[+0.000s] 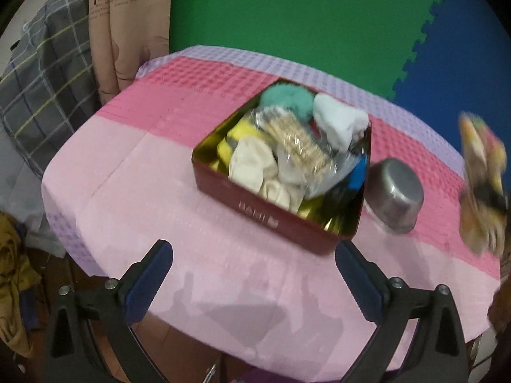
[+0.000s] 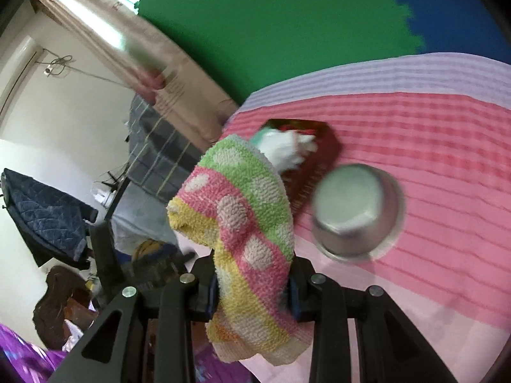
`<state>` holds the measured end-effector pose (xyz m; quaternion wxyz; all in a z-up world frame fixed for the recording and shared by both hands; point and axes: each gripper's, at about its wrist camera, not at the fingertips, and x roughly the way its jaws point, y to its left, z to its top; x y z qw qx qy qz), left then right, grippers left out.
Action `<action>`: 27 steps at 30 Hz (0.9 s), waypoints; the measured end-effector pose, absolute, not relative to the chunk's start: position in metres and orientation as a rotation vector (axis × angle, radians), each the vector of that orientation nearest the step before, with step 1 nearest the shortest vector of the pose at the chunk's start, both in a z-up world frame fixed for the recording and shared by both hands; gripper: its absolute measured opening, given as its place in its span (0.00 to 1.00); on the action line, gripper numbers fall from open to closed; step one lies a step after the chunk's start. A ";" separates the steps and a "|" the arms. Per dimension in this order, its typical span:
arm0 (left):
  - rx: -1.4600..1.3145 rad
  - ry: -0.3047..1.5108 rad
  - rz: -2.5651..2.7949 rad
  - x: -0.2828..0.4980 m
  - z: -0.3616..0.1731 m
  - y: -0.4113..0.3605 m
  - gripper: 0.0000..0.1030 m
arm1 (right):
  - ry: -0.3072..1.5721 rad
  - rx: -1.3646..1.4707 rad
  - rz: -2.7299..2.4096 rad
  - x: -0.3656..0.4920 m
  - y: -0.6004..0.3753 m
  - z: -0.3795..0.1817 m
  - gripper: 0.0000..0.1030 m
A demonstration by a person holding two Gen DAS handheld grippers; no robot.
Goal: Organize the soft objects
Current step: 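Lower the white sock into the red tin and open the left gripper, then lower the polka-dot towel into the red tin and open the right gripper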
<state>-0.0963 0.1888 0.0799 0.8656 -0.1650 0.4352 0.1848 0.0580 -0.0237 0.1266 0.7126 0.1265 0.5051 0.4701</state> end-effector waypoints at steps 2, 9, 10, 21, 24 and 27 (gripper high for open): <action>-0.321 0.904 0.401 -0.100 0.079 0.185 0.98 | 1.137 0.271 1.052 0.067 0.005 0.125 0.32; -0.248 0.816 0.439 -0.110 0.084 0.186 0.99 | 1.206 0.250 0.998 0.101 0.092 0.110 0.32; -0.248 0.818 0.444 -0.111 0.085 0.189 0.99 | 1.212 0.239 0.987 0.103 0.105 0.107 0.32; -0.303 0.806 0.453 -0.114 0.088 0.208 0.99 | 1.232 0.184 0.840 0.111 0.164 0.084 0.34; -0.284 0.802 0.468 -0.115 0.089 0.208 0.99 | 1.224 0.158 0.808 0.110 0.171 0.080 0.34; -0.290 0.811 0.461 -0.115 0.088 0.208 0.99 | 1.224 0.151 0.796 0.110 0.179 0.077 0.38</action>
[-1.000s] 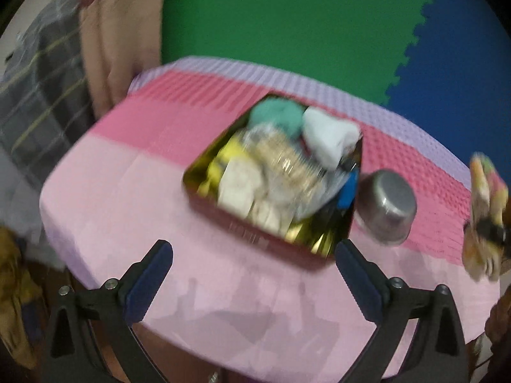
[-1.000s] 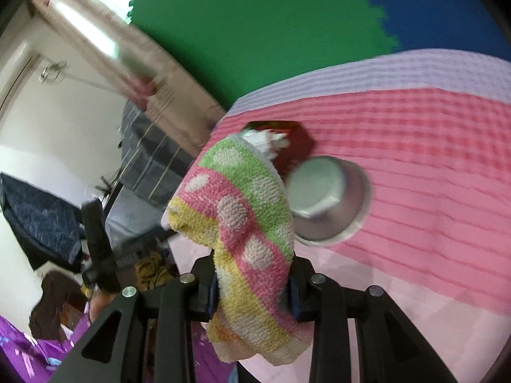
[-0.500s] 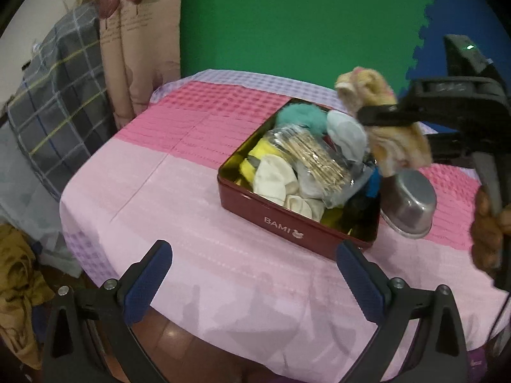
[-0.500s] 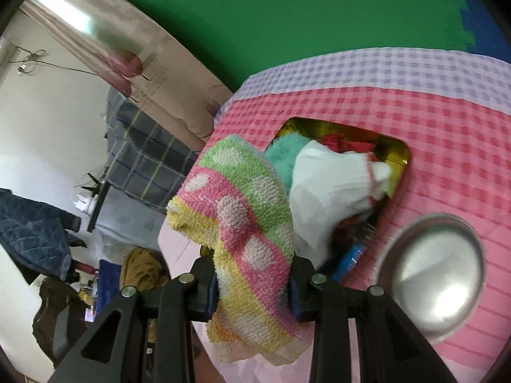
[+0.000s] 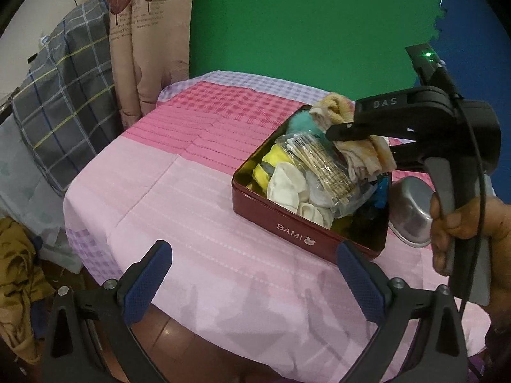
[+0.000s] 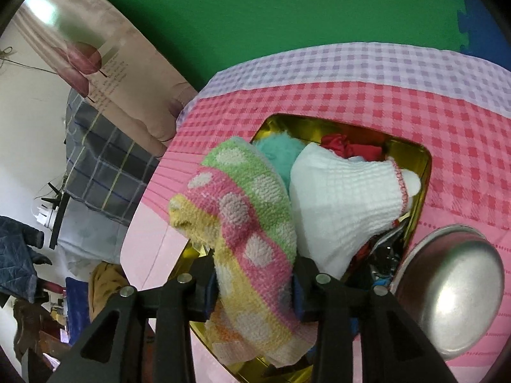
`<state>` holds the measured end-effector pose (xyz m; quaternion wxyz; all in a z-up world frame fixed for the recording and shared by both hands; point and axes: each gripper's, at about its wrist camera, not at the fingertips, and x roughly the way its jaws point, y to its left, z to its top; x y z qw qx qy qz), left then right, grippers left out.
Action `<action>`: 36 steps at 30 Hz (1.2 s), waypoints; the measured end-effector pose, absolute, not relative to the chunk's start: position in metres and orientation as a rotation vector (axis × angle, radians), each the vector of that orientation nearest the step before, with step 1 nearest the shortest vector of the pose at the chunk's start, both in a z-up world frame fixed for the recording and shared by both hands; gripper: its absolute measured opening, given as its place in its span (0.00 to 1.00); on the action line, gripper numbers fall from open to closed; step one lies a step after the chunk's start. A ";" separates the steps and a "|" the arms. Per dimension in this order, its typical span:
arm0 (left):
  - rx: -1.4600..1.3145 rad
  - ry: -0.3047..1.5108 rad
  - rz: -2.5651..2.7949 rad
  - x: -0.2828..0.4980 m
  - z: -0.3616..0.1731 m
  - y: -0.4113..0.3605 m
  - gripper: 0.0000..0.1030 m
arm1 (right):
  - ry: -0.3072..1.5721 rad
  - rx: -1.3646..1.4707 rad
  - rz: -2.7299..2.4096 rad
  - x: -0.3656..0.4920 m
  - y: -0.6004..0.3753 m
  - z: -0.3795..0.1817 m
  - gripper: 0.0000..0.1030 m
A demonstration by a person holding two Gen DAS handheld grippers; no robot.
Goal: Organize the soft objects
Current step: 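Lower the polka-dot towel into the red tin and open the right gripper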
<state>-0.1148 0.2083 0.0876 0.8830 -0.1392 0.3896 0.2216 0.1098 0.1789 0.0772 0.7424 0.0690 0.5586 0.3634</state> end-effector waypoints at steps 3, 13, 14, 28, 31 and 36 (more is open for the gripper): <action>-0.294 0.833 0.453 -0.112 0.084 0.209 0.99 | 1.221 0.140 0.782 0.108 0.181 0.075 0.40; -0.337 0.873 0.432 -0.107 0.075 0.214 0.99 | 1.170 0.109 0.785 0.099 0.175 0.083 0.51; -0.334 0.878 0.429 -0.106 0.074 0.213 0.99 | 1.165 0.109 0.789 0.099 0.173 0.085 0.51; -0.286 0.892 0.435 -0.103 0.072 0.203 0.99 | 1.071 0.086 0.809 0.071 0.137 0.110 0.62; -0.277 0.898 0.433 -0.102 0.071 0.201 0.99 | 1.062 0.089 0.829 0.067 0.132 0.108 0.64; -0.262 0.897 0.437 -0.102 0.072 0.196 0.99 | 1.053 0.090 0.822 0.069 0.128 0.111 0.64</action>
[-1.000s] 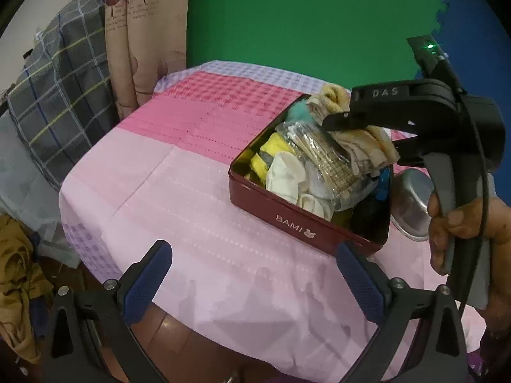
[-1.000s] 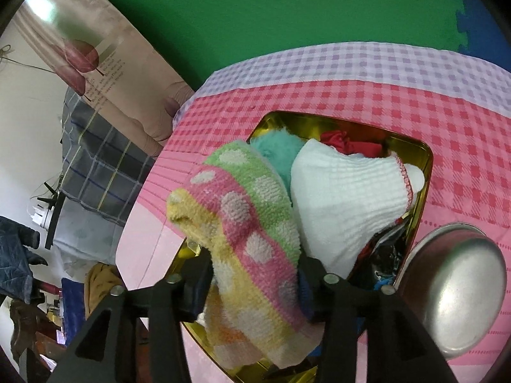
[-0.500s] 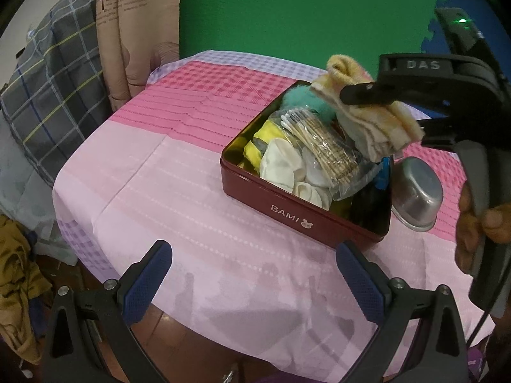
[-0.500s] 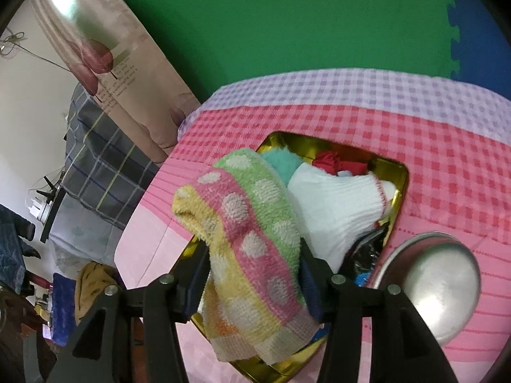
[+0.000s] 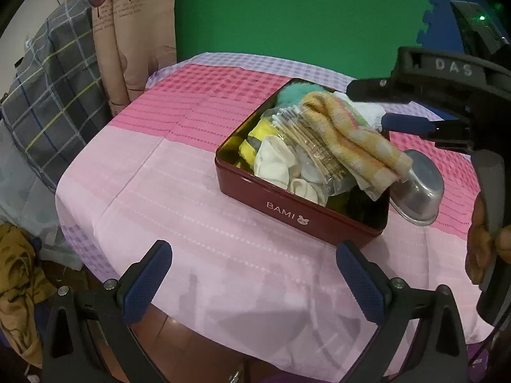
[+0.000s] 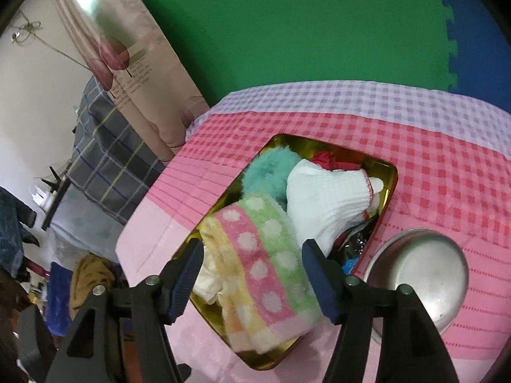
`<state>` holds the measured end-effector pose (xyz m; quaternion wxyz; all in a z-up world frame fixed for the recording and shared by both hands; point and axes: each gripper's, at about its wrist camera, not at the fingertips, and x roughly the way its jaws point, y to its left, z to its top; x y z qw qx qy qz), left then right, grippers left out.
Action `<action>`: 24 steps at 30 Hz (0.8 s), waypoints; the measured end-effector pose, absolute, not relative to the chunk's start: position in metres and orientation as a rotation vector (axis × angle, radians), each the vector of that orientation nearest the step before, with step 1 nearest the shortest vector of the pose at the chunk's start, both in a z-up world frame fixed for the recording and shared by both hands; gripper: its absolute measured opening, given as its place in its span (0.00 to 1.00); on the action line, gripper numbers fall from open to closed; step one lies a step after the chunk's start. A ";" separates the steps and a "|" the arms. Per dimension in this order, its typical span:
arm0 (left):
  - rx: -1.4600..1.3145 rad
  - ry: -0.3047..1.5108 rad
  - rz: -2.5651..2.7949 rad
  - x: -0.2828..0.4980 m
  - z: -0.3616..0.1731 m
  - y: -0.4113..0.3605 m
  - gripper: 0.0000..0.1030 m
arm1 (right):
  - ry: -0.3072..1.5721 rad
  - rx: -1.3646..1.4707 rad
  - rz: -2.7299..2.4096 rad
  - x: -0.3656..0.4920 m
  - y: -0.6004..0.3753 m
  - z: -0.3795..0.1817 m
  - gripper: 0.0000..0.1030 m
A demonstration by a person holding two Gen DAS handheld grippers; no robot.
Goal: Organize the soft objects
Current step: 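Lower the polka-dot towel into the red tin and open the right gripper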
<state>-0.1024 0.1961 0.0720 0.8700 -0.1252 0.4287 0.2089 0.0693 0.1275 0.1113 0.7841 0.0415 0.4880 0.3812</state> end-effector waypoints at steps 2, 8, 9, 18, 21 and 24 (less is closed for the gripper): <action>-0.254 0.895 0.439 -0.102 0.072 0.195 0.99 | 1.038 0.100 0.828 0.069 0.124 0.116 0.64; -0.251 0.901 0.435 -0.101 0.071 0.196 0.99 | 1.017 0.094 0.835 0.060 0.111 0.123 0.64; -0.251 0.898 0.436 -0.102 0.071 0.196 0.99 | 1.011 0.085 0.833 0.056 0.108 0.122 0.64; -0.200 0.885 0.453 -0.100 0.072 0.190 0.99 | 0.917 -0.012 0.805 0.022 0.095 0.124 0.64; -0.181 0.834 0.467 -0.104 0.079 0.187 0.99 | 0.802 -0.039 0.777 0.006 0.083 0.141 0.64; -0.182 0.764 0.494 -0.111 0.090 0.187 0.99 | 0.602 -0.069 0.732 -0.020 0.067 0.171 0.64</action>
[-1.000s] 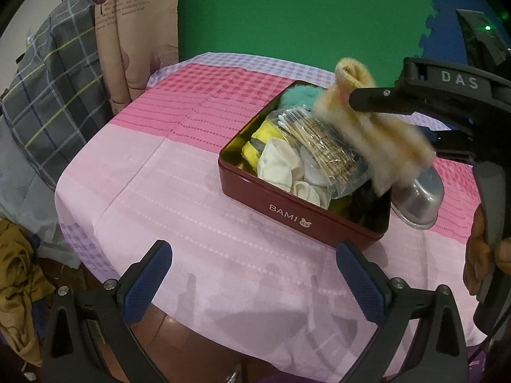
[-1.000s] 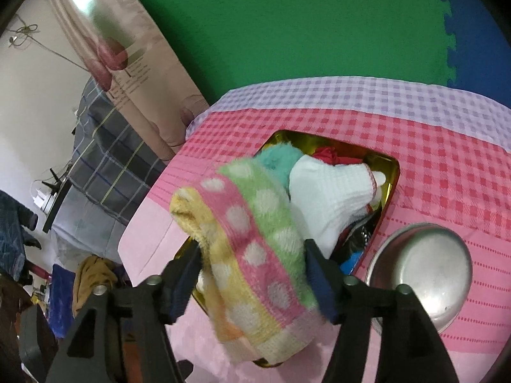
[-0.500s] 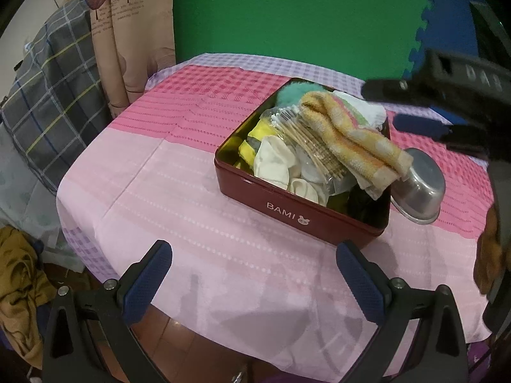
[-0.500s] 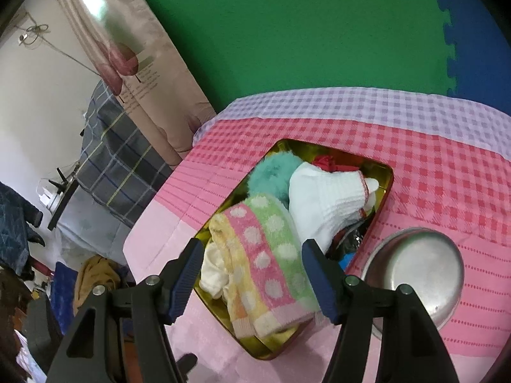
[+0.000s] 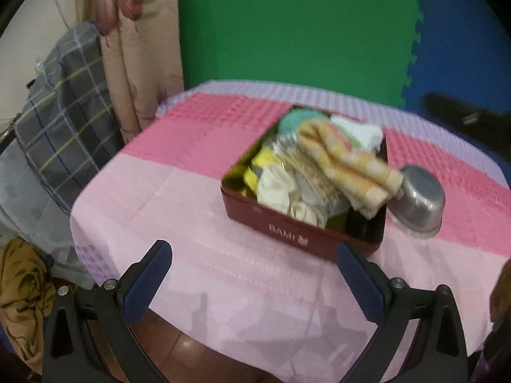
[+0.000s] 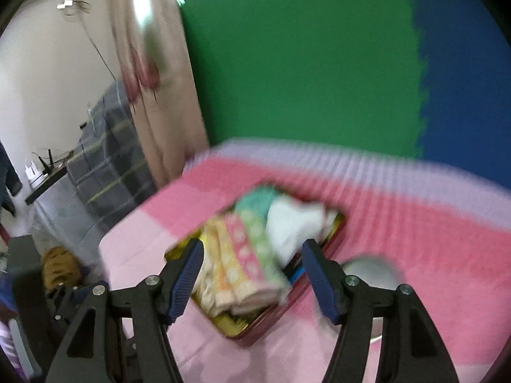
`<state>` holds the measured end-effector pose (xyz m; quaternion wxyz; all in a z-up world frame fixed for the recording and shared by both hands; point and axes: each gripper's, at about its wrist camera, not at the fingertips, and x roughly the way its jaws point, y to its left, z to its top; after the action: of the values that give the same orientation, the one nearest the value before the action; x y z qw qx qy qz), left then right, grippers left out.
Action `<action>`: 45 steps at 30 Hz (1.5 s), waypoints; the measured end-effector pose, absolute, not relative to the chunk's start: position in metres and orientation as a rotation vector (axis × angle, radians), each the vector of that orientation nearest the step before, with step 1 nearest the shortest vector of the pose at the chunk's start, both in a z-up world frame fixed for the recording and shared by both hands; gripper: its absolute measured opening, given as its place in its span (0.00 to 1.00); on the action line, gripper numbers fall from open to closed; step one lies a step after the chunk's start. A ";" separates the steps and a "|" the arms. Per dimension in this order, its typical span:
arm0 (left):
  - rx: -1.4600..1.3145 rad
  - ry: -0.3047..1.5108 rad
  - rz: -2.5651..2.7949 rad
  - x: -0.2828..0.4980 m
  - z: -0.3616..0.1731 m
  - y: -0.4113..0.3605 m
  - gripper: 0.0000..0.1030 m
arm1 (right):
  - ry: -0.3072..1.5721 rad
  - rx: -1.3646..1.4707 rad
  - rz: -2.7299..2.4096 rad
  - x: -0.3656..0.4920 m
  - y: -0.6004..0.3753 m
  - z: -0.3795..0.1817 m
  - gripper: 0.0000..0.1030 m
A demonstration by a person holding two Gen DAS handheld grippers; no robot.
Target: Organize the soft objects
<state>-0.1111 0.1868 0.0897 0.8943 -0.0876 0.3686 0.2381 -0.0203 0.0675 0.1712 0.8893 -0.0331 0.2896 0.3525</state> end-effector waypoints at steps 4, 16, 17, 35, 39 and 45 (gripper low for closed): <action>-0.196 0.638 0.519 -0.125 0.108 0.184 0.99 | 0.285 -0.065 0.626 -0.067 0.040 0.207 0.97; -0.103 0.595 0.445 -0.119 0.114 0.166 0.99 | 0.382 -0.141 0.570 -0.067 0.035 0.174 0.99; -0.113 0.589 0.445 -0.120 0.114 0.166 0.99 | 0.376 -0.141 0.558 -0.069 0.033 0.170 0.99; -0.266 0.629 0.514 -0.110 0.063 0.171 0.99 | 0.437 -0.151 0.488 -0.060 0.015 0.111 0.99; -0.328 0.678 0.517 -0.103 0.040 0.176 0.99 | 0.475 -0.174 0.478 -0.055 0.015 0.092 0.99; -0.300 0.813 0.484 -0.083 0.005 0.166 0.99 | 0.514 -0.166 0.469 -0.048 0.012 0.082 0.99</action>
<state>-0.0830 0.1663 0.0054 0.8793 -0.1440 0.3899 0.2324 -0.0484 0.0122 0.0821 0.9367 -0.0811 0.2517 0.2297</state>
